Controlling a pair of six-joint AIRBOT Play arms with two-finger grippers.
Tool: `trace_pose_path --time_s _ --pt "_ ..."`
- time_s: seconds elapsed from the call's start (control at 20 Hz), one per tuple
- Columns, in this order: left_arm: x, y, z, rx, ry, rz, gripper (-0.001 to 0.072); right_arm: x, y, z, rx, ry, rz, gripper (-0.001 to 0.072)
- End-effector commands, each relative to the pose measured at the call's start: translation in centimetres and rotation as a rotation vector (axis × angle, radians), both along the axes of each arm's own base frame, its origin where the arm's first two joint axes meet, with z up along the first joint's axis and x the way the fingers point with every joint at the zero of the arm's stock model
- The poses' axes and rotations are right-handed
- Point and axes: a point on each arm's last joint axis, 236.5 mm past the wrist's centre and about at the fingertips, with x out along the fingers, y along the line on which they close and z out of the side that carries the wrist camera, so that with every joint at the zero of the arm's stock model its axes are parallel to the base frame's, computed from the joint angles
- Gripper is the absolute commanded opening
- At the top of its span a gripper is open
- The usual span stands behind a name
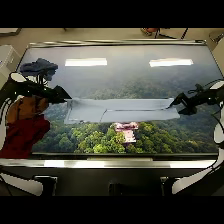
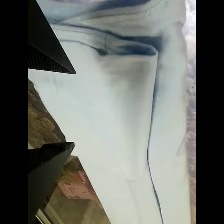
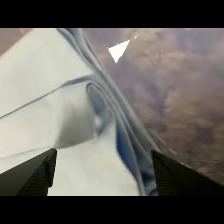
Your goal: Fold the clothes and pants, and hang the long-sleeved shirts on hangers.
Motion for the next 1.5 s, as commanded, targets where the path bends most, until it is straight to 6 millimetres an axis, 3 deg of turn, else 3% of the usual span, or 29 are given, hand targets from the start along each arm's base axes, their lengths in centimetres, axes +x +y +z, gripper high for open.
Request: trace_pose_path --time_s 0.0,0.15,0.25,0.35,0.4,0.55,0.7,0.75,0.8,0.9,0.95,1.1,1.3,1.45 --pt "0.2 -1.2 2.8 -0.051 -0.051 0.0 0.0487 0.9 1.6 -0.8 0.111 -0.019 -0.012 0.0709" --pt "0.2 -2.3 4.0 -0.084 -0.075 -0.01 0.0486 0.8 1.8 -2.1 0.13 0.012 -0.031 0.0696" --pt "0.1 -3.0 4.2 -0.088 -0.079 -0.022 0.0486 0.7 1.9 -2.7 0.137 0.033 -0.043 0.055" --pt "-0.1 -3.7 4.2 -0.088 -0.078 -0.038 0.0486 0.6 1.9 -2.9 0.141 0.039 -0.044 0.0486" --pt "-0.3 -4.1 4.2 -0.089 -0.078 -0.048 0.0486 0.6 1.9 -3.0 0.138 0.043 -0.049 0.041" --pt "-0.7 -5.4 4.2 -0.09 -0.076 -0.076 0.0486 0.4 1.8 -3.1 0.134 0.053 -0.047 0.0057" --pt "-1.1 -6.8 4.2 -0.091 -0.076 -0.105 0.0485 -0.2 2.4 -1.8 0.156 0.029 0.023 0.0036" --pt "-1.1 -7.4 4.2 -0.09 -0.082 -0.113 0.0484 0.0 2.6 -0.6 0.157 -0.004 0.044 0.0035" --pt "-0.9 -8.3 4.2 -0.086 -0.097 -0.118 0.0418 0.5 2.8 1.2 0.155 -0.055 0.053 0.0035" --pt "0.5 -10.7 4.2 -0.073 -0.169 -0.102 0.0128 1.4 3.5 5.2 0.162 -0.153 0.061 0.0035" --pt "1.4 -12.5 4.2 -0.067 -0.219 -0.089 0.0043 1.3 4.0 7.1 0.158 -0.182 0.076 0.0035" --pt "2.5 -19.0 2.7 -0.065 -0.286 -0.066 0.0022 0.2 6.9 12.7 0.125 -0.265 0.168 0.0035" --pt "-1.3 -27.0 -2.3 -0.138 -0.109 -0.079 0.0022 -1.6 12.5 20.9 0.068 -0.432 0.283 0.0035" --pt "-3.2 -33.1 -4.5 -0.258 -0.01 -0.023 0.0021 -4.1 16.9 25.9 0.052 -0.536 0.362 0.0036"
